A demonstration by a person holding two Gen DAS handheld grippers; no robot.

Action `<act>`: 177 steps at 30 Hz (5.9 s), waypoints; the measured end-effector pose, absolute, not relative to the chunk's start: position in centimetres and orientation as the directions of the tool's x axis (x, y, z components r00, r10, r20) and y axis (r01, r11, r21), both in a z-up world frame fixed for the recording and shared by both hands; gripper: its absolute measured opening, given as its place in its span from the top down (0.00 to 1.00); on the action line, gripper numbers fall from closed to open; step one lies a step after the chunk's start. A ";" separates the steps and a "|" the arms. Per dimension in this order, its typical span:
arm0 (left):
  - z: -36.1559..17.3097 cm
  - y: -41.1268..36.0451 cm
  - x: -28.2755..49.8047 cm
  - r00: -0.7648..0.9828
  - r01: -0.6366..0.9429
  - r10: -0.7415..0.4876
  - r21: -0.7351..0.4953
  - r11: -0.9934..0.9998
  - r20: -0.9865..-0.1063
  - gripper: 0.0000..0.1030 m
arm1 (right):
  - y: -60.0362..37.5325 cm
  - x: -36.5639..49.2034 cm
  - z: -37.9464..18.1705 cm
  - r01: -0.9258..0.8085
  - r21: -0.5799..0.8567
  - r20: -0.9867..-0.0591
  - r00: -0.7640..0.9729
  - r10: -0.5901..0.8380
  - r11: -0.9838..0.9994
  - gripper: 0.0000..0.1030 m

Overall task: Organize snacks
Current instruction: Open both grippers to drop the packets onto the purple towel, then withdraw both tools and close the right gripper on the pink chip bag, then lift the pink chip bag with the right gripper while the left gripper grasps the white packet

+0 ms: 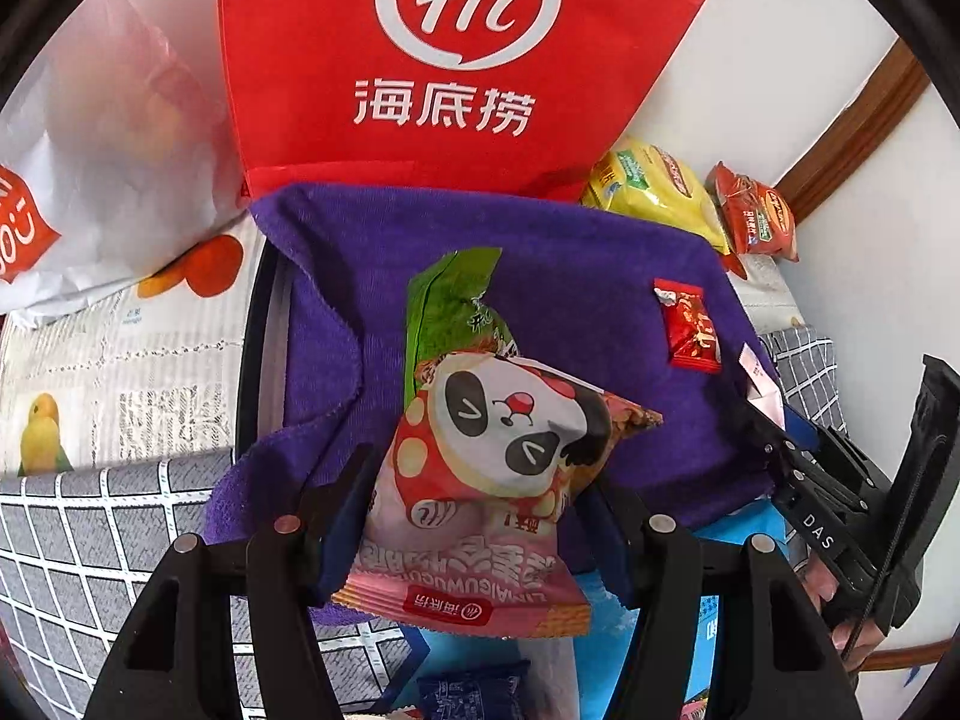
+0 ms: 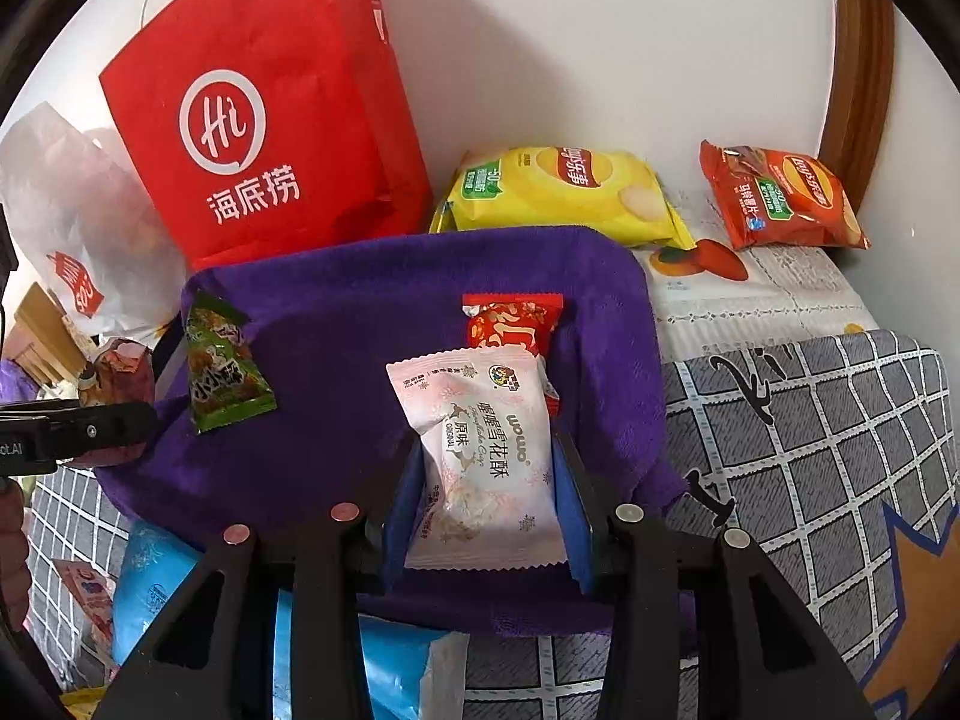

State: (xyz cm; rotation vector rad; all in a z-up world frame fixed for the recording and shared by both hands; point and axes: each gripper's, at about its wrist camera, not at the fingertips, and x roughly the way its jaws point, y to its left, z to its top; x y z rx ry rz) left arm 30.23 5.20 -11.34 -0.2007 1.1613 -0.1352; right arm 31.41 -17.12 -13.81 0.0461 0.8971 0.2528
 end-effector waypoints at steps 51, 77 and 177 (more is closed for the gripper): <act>-6.2 6.0 28.5 0.496 0.027 -0.258 -0.282 0.959 -0.829 0.27 | -17.8 25.8 -8.2 -0.206 0.237 -0.638 0.704 0.312 0.949 0.42; 0.2 5.3 23.0 0.494 0.139 -0.387 -0.368 0.919 -0.778 0.27 | -11.4 11.3 -12.9 -0.185 0.353 -0.779 0.485 0.398 0.917 0.22; -14.9 12.2 10.8 0.463 -0.153 0.008 -0.071 0.986 -0.886 0.51 | -24.6 13.8 -16.1 -0.202 0.199 -0.679 0.677 0.283 0.959 0.34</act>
